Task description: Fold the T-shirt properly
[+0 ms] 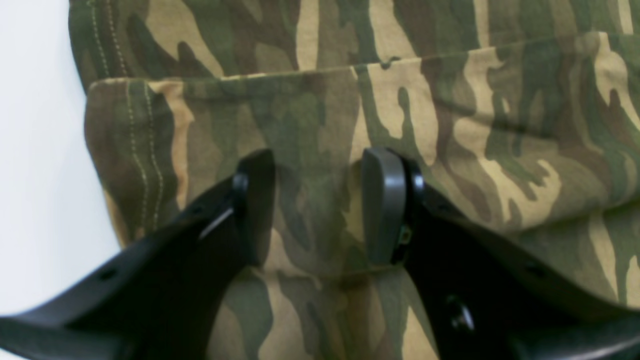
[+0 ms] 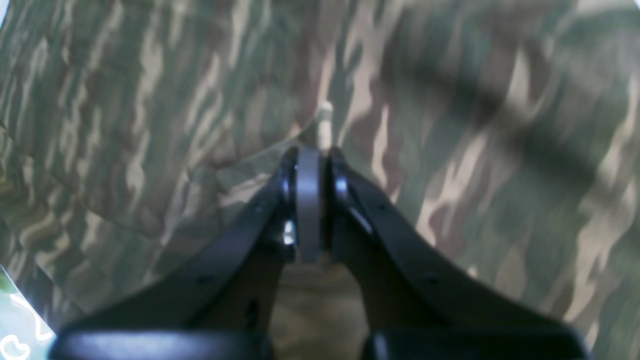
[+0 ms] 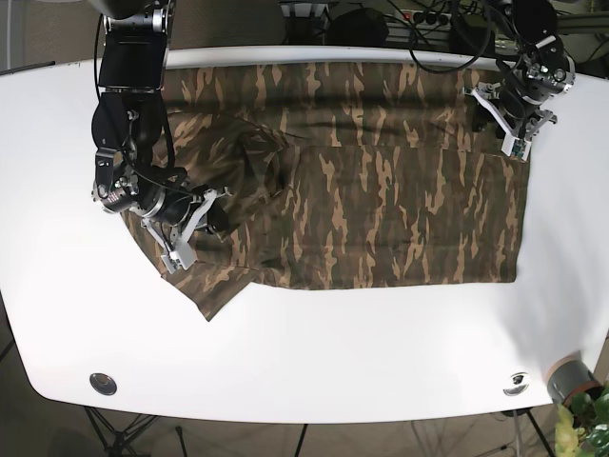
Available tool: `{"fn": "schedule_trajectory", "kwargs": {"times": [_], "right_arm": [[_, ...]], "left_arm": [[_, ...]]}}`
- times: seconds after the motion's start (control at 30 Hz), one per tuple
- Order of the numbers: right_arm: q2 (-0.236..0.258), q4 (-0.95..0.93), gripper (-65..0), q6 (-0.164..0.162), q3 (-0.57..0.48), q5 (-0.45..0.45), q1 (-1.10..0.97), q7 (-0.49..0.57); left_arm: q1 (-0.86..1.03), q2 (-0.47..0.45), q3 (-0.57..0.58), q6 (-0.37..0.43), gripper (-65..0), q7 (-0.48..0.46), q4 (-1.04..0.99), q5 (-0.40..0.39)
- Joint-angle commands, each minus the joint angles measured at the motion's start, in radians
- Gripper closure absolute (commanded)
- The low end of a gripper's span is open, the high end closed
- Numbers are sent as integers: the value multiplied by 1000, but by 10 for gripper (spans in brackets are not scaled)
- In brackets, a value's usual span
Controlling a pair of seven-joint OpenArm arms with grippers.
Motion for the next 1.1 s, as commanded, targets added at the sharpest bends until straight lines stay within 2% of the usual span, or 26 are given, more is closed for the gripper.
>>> {"fn": "schedule_trajectory", "kwargs": {"times": [0.0,0.23,0.33,0.43,0.5,0.6,0.77,0.83,0.93,1.07], "right_arm": [[7,15,-25,7,5,17,32,21],[7,12,-38,4,5,16,55,21],[7,12,-140,1,7,13,57,21],[7,12,-298,1,10,11,57,21],[11,12,-357,1,12,11,64,21],[16,11,-400,0,12,5,81,21],[36,11,-414,-2,12,-107,104,21],[34,-3,-415,-16,12,-210,127,21],[27,-54,-412,-17,12,-308,167,30],[24,-144,-411,-14,12,-371,209,104]], "left_arm": [[0,-14,-3,-1,-262,-10,12,0],[0,-14,0,-1,-262,-10,12,0],[0,-14,0,-1,-262,-10,12,0],[0,-28,0,-1,-262,-10,12,0],[0,-45,0,-1,-262,-10,12,0],[0,-48,-5,-1,-262,-5,16,-6],[0,-48,-8,-1,-262,-5,47,-8],[-1,-45,-19,-1,-262,-4,67,-8],[-14,-42,-23,-1,-262,-4,78,-8],[-38,-42,-25,-1,-262,-4,81,-6]]}}
